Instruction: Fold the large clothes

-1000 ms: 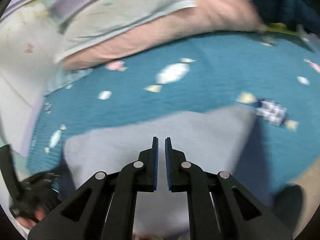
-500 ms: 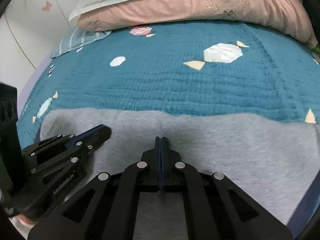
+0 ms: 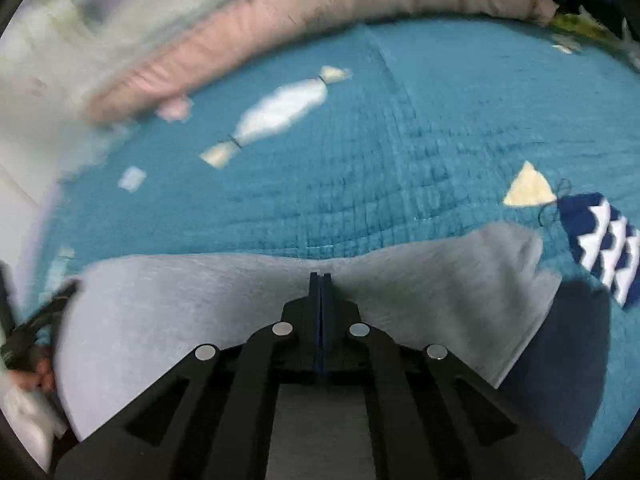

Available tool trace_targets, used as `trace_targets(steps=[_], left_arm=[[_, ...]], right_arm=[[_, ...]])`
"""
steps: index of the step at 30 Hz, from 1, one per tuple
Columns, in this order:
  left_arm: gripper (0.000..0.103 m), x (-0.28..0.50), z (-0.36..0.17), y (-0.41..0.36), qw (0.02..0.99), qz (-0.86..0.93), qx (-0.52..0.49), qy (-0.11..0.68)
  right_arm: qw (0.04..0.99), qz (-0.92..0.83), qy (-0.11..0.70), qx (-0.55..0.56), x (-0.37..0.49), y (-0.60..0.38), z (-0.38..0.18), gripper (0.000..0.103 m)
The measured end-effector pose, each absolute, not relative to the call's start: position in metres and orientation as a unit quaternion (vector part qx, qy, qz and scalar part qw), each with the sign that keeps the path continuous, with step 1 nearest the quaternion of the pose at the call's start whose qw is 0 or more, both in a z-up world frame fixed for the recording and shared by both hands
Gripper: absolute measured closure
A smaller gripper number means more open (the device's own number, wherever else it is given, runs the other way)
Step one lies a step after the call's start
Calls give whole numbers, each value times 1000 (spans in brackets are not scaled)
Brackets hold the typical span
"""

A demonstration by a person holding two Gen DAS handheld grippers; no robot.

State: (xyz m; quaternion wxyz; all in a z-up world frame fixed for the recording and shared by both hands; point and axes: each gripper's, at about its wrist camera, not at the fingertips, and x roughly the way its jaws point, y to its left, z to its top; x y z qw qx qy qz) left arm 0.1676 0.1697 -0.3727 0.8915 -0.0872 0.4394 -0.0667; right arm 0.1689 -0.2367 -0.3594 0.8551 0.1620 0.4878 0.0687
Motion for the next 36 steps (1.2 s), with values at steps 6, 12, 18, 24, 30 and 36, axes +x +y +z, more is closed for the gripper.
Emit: trace_targets(steps=[6, 12, 18, 24, 30, 36], left_arm=[[100, 166, -371, 173, 896, -51, -79, 434], [100, 162, -354, 185, 897, -50, -64, 434], [99, 148, -320, 205, 910, 32, -56, 409], [99, 111, -301, 144, 909, -56, -86, 403], [99, 88, -346, 68, 856, -147, -98, 485], [100, 89, -351, 111, 857, -69, -90, 503]], right_arm=[[863, -4, 488, 133, 156, -295, -359, 103], [881, -80, 439, 159, 136, -301, -318, 100], [902, -34, 389, 183, 93, -269, -263, 98], [866, 104, 462, 160, 84, -142, -292, 98], [805, 135, 573, 77, 68, -84, -339, 103], [795, 59, 587, 140, 64, -164, -341, 103]])
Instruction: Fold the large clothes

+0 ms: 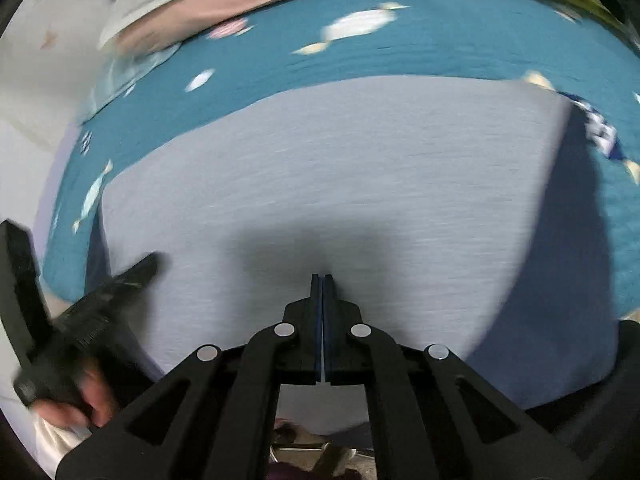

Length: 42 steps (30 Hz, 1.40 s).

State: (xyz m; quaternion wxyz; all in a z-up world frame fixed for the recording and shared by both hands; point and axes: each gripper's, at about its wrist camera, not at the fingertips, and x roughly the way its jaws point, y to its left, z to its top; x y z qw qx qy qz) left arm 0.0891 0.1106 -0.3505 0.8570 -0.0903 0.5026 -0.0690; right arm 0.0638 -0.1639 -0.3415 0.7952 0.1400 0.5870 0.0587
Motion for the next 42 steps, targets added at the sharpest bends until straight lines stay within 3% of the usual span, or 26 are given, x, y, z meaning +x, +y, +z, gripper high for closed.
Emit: trace_targets(steps=[7, 8, 9, 11, 16, 22, 23, 27, 33, 38, 40, 41, 42], left_arm=[[99, 72, -338, 193, 861, 37, -73, 501], [99, 68, -334, 200, 861, 40, -84, 500], [100, 65, -331, 204, 863, 39, -94, 496], [99, 55, -319, 197, 870, 29, -83, 486], [99, 50, -310, 153, 865, -32, -82, 494], [100, 47, -346, 120, 837, -50, -27, 544], [100, 45, -351, 123, 835, -47, -27, 548], [99, 43, -349, 136, 837, -18, -33, 545], [99, 44, -354, 133, 837, -15, -20, 547], [99, 48, -355, 136, 835, -17, -31, 549], [99, 47, -354, 135, 836, -16, -25, 547], [99, 47, -352, 134, 837, -17, -23, 546], [98, 46, -350, 133, 837, -19, -23, 546]], right_arm=[[799, -59, 572, 177, 52, -232, -330, 103], [808, -87, 562, 152, 47, -232, -321, 97], [811, -82, 557, 159, 45, -232, -316, 97], [809, -45, 552, 195, 39, -228, -307, 97], [796, 38, 581, 164, 27, -183, -306, 97], [725, 54, 662, 182, 37, -162, -361, 99], [721, 44, 662, 200, 32, -168, -362, 103], [739, -39, 644, 192, 31, -199, -349, 100], [713, -39, 639, 287, 35, -232, -370, 100], [714, -38, 642, 277, 38, -231, -365, 99], [705, -30, 646, 292, 39, -232, -365, 91], [702, -25, 646, 299, 32, -235, -362, 72], [706, -24, 640, 303, 30, -237, -355, 44]])
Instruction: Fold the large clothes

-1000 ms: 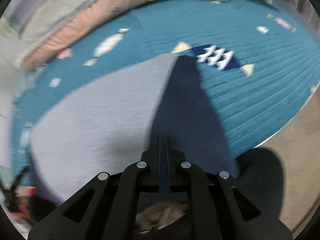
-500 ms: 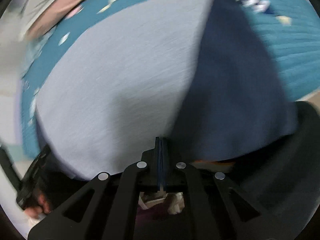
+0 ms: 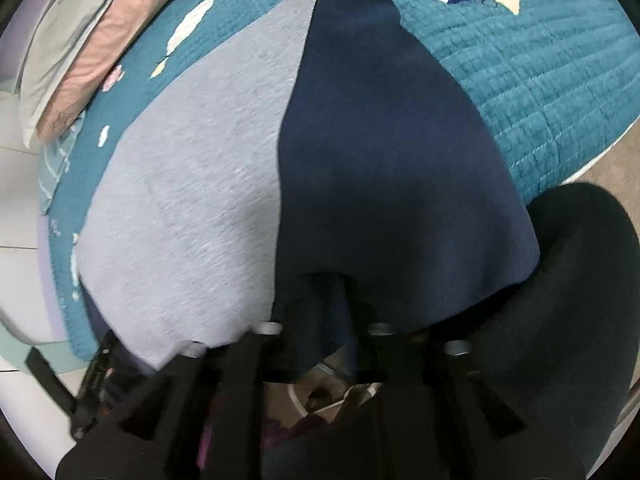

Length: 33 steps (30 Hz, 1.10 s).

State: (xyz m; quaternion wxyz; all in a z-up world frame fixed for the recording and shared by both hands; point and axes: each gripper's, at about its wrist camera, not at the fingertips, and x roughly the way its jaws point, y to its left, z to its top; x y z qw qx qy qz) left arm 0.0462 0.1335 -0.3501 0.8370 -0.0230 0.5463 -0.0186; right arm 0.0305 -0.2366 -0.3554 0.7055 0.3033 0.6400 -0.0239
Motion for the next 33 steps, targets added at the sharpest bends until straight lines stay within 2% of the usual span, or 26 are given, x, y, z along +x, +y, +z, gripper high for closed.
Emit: trace_targets(steps=[2, 3, 4, 6, 8, 15, 23, 27, 28, 29, 30, 31, 33], left_arm=[[85, 45, -340, 134, 840, -20, -27, 542], [70, 45, -332, 135, 844, -22, -31, 534], [60, 45, -325, 137, 849, -28, -38, 526], [56, 51, -314, 140, 852, -38, -51, 520], [56, 62, -307, 146, 852, -41, -62, 519], [35, 125, -305, 179, 847, -10, -68, 527], [35, 189, -350, 227, 802, 7, -171, 572], [35, 196, -359, 230, 804, 6, -199, 560], [37, 196, -359, 229, 811, 7, -200, 550], [48, 196, -359, 227, 815, 6, -199, 544], [54, 197, -360, 224, 816, 4, -197, 544], [59, 197, -360, 220, 819, 6, -191, 541], [66, 194, -357, 213, 828, 8, -177, 532]], right_arm=[[734, -19, 612, 295, 29, -240, -332, 29], [746, -11, 601, 288, 31, -241, -320, 28], [753, -4, 594, 284, 34, -243, -310, 27], [767, 2, 576, 281, 45, -252, -292, 20], [781, -3, 568, 262, 64, -259, -280, 17], [778, -2, 580, 240, 114, -303, -279, 15], [733, -19, 637, 238, 162, -317, -351, 15], [720, -32, 642, 261, 170, -319, -375, 14], [733, -30, 631, 252, 169, -316, -372, 14], [746, -24, 619, 245, 168, -312, -369, 16], [753, -25, 612, 239, 169, -309, -368, 28], [759, -37, 610, 227, 167, -307, -365, 35], [766, -44, 601, 223, 165, -306, -359, 64]])
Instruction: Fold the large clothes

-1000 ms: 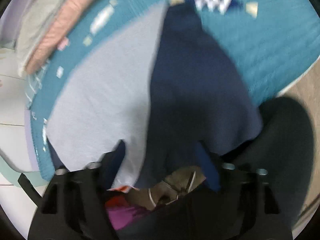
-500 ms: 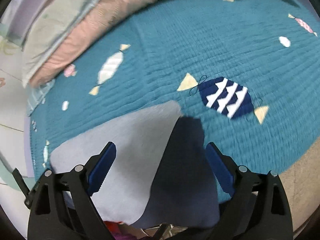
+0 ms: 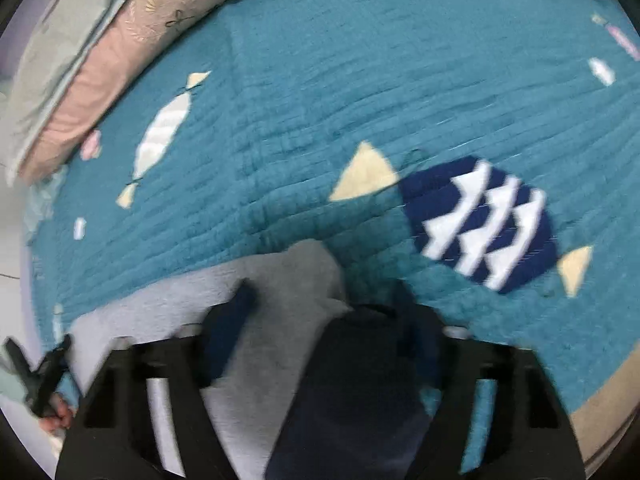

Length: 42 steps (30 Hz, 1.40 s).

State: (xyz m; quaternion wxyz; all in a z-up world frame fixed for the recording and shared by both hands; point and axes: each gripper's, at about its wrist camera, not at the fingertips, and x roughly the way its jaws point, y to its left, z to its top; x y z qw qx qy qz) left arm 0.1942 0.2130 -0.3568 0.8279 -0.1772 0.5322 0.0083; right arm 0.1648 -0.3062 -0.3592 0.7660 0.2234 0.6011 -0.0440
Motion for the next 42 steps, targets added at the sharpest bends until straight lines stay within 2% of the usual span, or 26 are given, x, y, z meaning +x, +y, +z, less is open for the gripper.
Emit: trace_targets(steps=[1, 2, 7, 17, 32, 34, 35, 36, 37, 38, 40, 42], left_arm=[[69, 193, -355, 212, 829, 10, -179, 529], [70, 193, -353, 212, 831, 10, -185, 525], [74, 190, -341, 217, 831, 14, -231, 505], [75, 189, -306, 211, 850, 6, -218, 480], [75, 260, -241, 199, 880, -21, -213, 424], [70, 286, -230, 199, 879, -23, -206, 430], [64, 293, -229, 200, 877, -27, -201, 436], [45, 303, -223, 201, 880, -13, -194, 434], [19, 305, -220, 205, 883, 0, -192, 429], [16, 306, -215, 207, 887, 8, -191, 421], [16, 305, -212, 212, 886, 3, -185, 425], [16, 300, -218, 215, 879, 12, -177, 442]], right_arm=[[769, -26, 591, 241, 163, -307, -356, 77], [773, -23, 582, 251, 160, -309, -350, 78], [792, -18, 560, 243, 160, -304, -327, 79], [809, -3, 521, 272, 158, -307, -293, 81], [840, 17, 475, 260, 221, -321, -235, 85], [838, 31, 478, 260, 241, -323, -227, 80], [840, 24, 480, 254, 251, -324, -220, 69], [842, 6, 480, 246, 257, -326, -214, 38], [847, -13, 474, 240, 259, -327, -208, 22], [858, -22, 456, 237, 257, -328, -201, 10], [863, -14, 453, 225, 254, -325, -200, 10], [849, -21, 485, 207, 248, -320, -214, 10]])
